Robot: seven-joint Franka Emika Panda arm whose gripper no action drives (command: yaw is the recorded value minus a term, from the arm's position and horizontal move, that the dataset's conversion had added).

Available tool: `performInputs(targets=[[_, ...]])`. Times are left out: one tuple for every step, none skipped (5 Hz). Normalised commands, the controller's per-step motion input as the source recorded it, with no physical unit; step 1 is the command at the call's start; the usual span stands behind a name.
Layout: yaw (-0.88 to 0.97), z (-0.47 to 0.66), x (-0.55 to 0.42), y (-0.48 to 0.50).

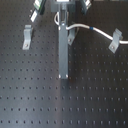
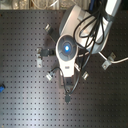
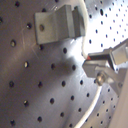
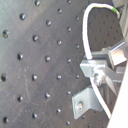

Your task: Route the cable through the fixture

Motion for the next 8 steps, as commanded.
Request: performInputs(targets=[[0.00,-0.68,-0.004,-0.276],[0.19,-0.53,0.020,-0.237],[0.44,-0.29,0.188,-0.202],[0.61,-0.17,0.174,-0.171],[0.64,-0.13,0.147,-0.155],[0.64,-0.13,0.118,-0.201],[0.69,-0.13,0.066,-0.179],[0.82,-0.13,-0.021,-0.095]])
